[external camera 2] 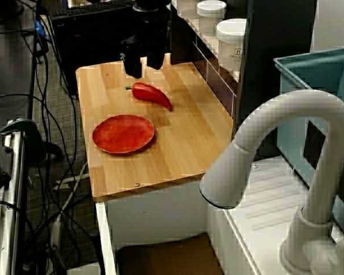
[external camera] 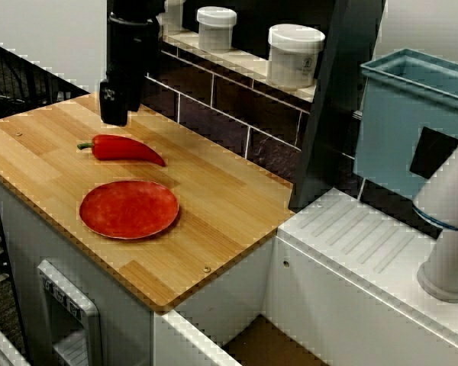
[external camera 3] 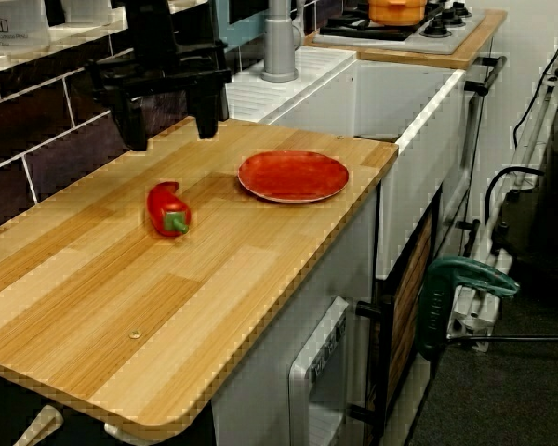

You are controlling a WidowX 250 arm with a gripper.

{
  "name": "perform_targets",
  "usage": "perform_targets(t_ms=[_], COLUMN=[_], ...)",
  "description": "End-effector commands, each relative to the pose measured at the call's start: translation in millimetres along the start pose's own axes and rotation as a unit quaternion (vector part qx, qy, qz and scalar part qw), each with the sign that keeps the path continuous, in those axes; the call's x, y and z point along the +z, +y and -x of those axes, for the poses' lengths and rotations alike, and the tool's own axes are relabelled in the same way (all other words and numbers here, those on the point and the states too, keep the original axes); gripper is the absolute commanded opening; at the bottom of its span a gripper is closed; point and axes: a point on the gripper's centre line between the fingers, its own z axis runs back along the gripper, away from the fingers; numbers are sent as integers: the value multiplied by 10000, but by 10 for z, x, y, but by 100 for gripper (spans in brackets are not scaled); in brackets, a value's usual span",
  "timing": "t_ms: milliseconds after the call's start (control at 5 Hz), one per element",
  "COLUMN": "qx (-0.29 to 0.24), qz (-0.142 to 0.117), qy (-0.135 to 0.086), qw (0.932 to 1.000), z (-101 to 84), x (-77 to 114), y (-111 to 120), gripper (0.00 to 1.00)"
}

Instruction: Put the object on the plate

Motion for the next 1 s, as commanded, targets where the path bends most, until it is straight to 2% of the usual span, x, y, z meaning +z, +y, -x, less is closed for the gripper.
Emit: perform_targets(t_ms=[0, 800], qx=[277, 792], qz=[-342, -354], qy=[-233, -237], qw=[9988, 9959], z=[60, 81], x=[-97, -372], y=[119, 159], gripper=[100, 100])
